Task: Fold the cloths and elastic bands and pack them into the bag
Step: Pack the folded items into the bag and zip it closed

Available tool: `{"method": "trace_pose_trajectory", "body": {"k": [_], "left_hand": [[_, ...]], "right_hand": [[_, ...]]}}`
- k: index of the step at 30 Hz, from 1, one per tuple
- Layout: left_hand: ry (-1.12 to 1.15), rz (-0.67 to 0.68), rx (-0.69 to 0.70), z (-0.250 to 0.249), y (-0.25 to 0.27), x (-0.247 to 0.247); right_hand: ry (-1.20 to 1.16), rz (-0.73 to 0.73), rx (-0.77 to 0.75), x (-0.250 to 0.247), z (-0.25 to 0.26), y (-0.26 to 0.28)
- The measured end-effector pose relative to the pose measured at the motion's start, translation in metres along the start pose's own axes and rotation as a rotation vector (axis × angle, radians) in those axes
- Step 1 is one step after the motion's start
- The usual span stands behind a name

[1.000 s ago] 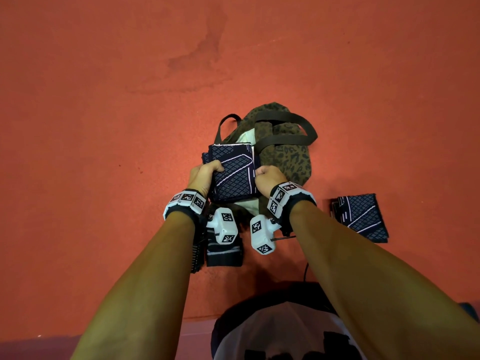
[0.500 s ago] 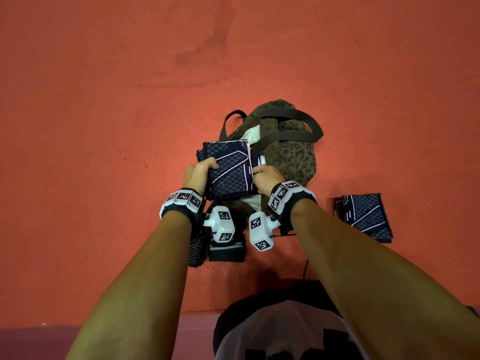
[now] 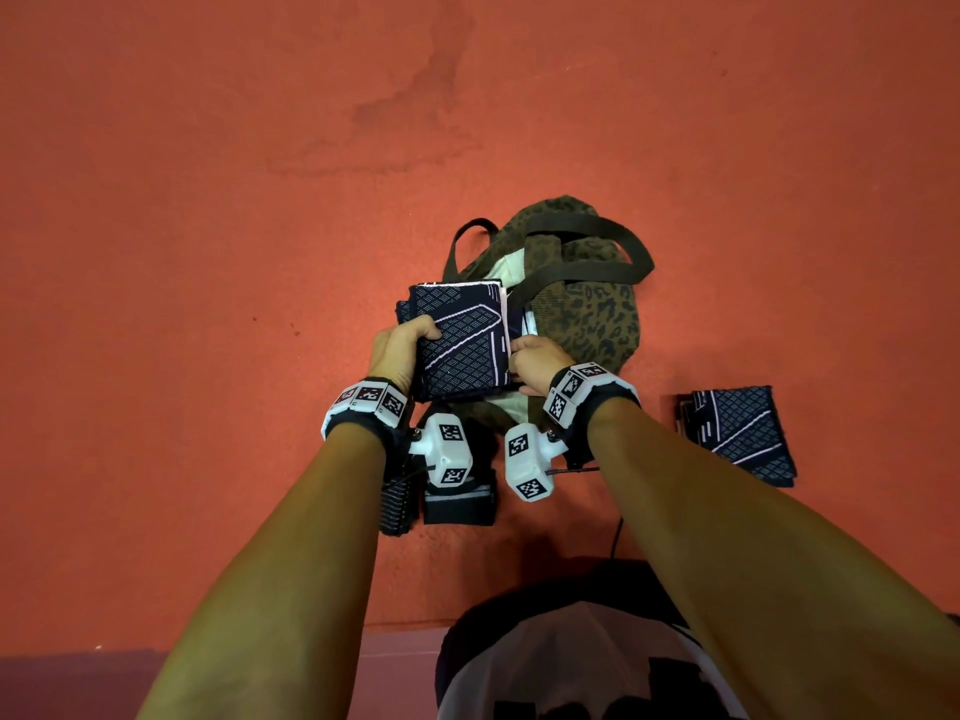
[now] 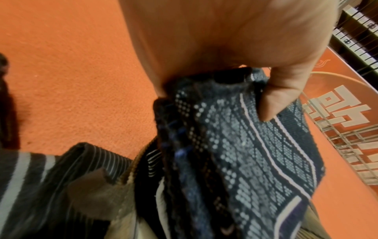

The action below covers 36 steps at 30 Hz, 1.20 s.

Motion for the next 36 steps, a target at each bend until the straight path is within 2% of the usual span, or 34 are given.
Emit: {"method": "trace_pose_trajectory", "body": {"k": [10,14,18,22,28,36], "left_hand": [[-0.010,0.004,-0.027,-0.001,-0.001,0.000],[-0.011,0.011,-0.036,0.000,0.001,-0.001],[-0.003,0.009,-0.050,0.000,0.001,-0.003],[-0.022,0.011,-0.053,0.000,0.004,-0.004],[-0.023,-0.015,-0.032,0.001,0.006,-0.003],[-0.033,-0.011,-0.013,-0.009,0.015,-0.002]], "right_hand": [[-0.007,0.048,0.004,-0.001,-0.001,-0.013],[-0.119,0.049,-0.069,-0.001,0.002,-0.007],[-0.101,0.059,-0.081,-0.003,0.005,-0.009],[-0.147,0.015,-0.058,-0.005,0.003,-0.014],[-0.255,-0.178,-0.129,-0.015,0.002,-0.017],[-0.241,-0.245,-0.199,-0.033,-0.009,-0.014]]}}
Point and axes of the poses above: each hand's wrist, its own y-axis away from the middle knuckle, its own x-axis out of the palm, z = x × y, the point moved 2 cm from there along -y, towards the middle knuckle, and after that the axes turned 11 degrees about -y, right-handed, at the moved point
